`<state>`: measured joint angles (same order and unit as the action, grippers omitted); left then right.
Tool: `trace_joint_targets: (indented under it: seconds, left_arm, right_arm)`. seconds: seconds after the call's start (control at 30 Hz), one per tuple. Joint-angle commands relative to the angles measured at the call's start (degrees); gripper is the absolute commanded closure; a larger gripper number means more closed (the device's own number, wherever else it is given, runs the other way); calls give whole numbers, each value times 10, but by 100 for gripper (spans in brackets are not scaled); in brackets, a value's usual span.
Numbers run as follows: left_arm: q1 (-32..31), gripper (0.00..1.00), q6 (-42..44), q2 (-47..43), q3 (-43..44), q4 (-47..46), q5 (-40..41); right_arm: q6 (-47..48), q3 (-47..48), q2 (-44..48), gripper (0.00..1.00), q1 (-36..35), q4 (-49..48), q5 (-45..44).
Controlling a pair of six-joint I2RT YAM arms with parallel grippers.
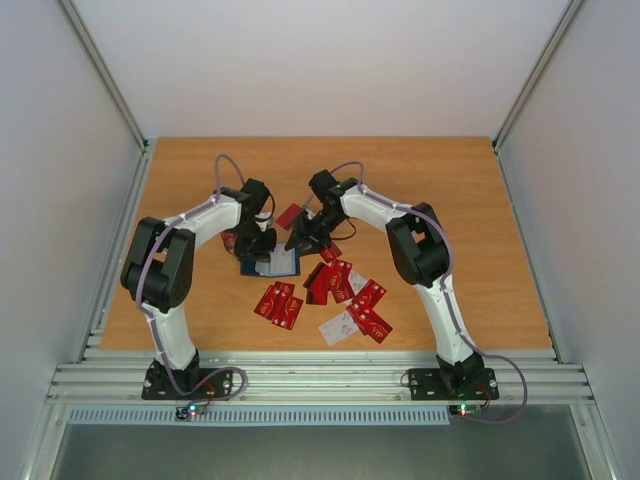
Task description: Put the credit cards into the card holder
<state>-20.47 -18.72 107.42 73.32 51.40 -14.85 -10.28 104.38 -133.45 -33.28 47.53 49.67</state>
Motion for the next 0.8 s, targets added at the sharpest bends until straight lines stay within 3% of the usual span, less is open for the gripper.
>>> trace_joint_targets:
  seconds: [0.0,0.77]
  left_arm:
    - [2,100,6,13,-17,-25,-13]
    - [3,100,37,37,-29,-47,-41]
  right_arm:
    - [13,22,-11,63,1,17,-2]
    - [4,-1,-9,63,-6,-15,-10]
